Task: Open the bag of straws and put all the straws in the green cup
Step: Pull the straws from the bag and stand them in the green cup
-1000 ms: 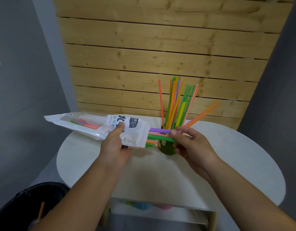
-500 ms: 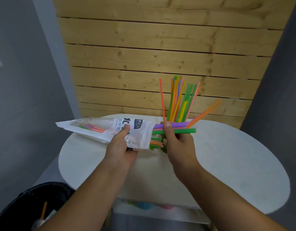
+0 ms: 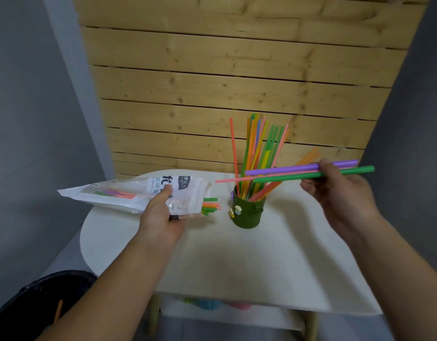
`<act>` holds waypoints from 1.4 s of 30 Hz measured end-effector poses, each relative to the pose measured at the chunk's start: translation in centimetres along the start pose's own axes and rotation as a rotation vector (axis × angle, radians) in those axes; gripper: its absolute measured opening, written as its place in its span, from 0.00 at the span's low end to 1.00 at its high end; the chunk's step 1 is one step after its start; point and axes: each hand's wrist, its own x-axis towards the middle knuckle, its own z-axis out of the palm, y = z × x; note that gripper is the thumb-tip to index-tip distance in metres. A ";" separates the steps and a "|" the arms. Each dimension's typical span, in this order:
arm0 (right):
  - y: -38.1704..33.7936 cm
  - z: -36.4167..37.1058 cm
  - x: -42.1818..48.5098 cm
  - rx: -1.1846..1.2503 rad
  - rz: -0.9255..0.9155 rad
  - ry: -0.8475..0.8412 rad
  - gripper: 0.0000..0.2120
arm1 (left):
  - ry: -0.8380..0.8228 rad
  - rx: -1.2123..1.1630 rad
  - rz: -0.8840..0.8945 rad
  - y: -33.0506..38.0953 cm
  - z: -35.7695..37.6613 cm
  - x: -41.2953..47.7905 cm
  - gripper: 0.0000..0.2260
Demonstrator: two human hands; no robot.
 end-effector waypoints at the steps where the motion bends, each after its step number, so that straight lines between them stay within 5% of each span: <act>1: -0.3 -0.6 0.4 -0.041 -0.034 0.025 0.10 | 0.012 0.021 0.010 -0.1 0.0 0.2 0.19; 9: -0.4 -0.3 1.3 -0.502 -0.217 0.050 0.14 | -0.035 0.053 0.042 -0.9 -0.8 1.3 0.21; 18: 1.4 3.1 1.8 -0.689 -0.226 -0.093 0.10 | -0.035 0.095 0.029 -1.2 -0.6 0.6 0.18; 31: 5.3 4.0 2.4 -0.593 -0.086 -0.142 0.10 | -0.063 0.128 0.050 -1.2 -0.7 0.6 0.20; 37: 5.5 3.3 1.7 -0.599 -0.014 -0.052 0.22 | -0.079 0.130 0.066 -1.2 -0.7 0.3 0.20; 42: 4.3 2.5 -0.2 -0.838 0.169 -0.129 0.22 | -0.064 0.117 0.056 -1.1 -0.4 -0.1 0.20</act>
